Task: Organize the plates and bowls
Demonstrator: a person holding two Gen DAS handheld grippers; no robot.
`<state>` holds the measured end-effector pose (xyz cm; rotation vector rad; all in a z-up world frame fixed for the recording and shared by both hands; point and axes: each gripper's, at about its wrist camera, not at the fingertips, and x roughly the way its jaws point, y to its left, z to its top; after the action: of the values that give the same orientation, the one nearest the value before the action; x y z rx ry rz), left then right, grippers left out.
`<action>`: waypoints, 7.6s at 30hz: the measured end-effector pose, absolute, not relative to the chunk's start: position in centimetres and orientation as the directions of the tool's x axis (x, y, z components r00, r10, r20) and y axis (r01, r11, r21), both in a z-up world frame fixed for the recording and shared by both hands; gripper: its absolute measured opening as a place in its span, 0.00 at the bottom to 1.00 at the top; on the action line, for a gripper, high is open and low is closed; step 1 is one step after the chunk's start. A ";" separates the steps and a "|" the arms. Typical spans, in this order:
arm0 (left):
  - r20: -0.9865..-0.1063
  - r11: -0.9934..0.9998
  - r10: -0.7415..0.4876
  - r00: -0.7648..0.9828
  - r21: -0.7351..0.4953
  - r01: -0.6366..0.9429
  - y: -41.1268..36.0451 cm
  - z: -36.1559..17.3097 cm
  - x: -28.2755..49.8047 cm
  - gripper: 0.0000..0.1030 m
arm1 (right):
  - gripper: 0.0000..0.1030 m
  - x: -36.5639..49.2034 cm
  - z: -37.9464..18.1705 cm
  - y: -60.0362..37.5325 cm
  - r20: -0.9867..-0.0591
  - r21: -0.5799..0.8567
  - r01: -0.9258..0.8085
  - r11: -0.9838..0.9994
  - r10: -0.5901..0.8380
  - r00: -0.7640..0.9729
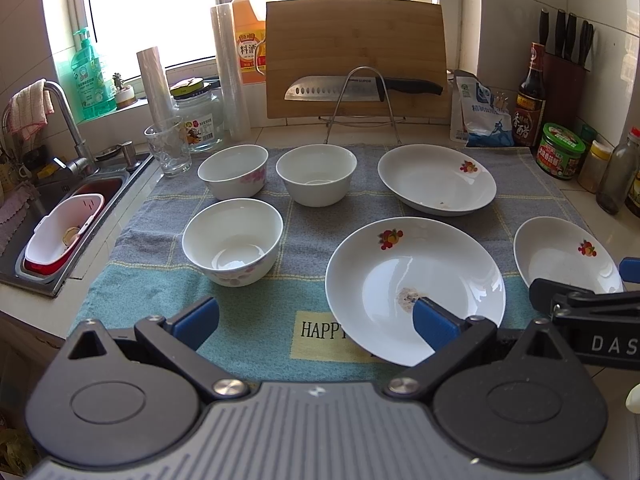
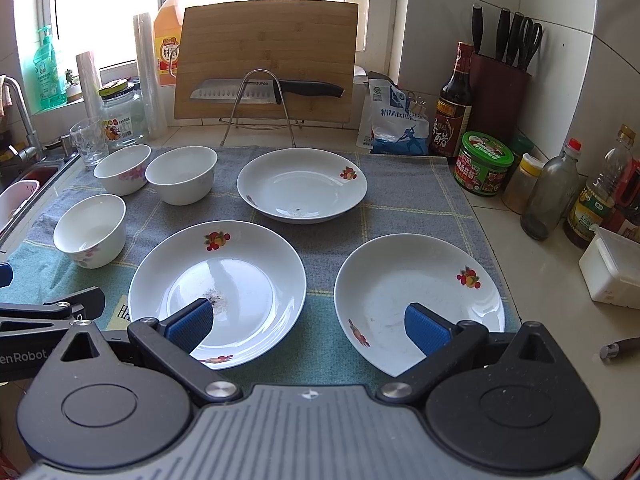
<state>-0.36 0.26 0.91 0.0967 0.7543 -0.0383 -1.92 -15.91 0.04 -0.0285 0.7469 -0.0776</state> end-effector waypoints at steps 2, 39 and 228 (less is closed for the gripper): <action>-0.685 0.995 0.000 0.728 0.074 0.069 0.3 0.9 -0.4 0.99 | 1.00 -2.0 0.1 -15.9 -0.677 -0.053 0.060 0.997 -0.080 0.732; -0.631 0.956 -0.239 0.738 -0.018 0.294 -6.0 1.3 0.6 0.99 | 1.00 -6.4 -1.7 -23.1 -0.589 -0.045 0.071 0.996 -0.084 0.804; -0.759 0.836 -0.395 0.518 -0.063 0.545 -0.4 -0.5 8.7 0.91 | 1.00 -0.7 -9.0 -18.7 -0.673 -0.054 -0.448 0.892 0.299 0.676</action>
<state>8.70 -0.45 -0.53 0.1920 0.8565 -0.5680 -0.73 -18.73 -9.04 -0.2222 0.7137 0.4240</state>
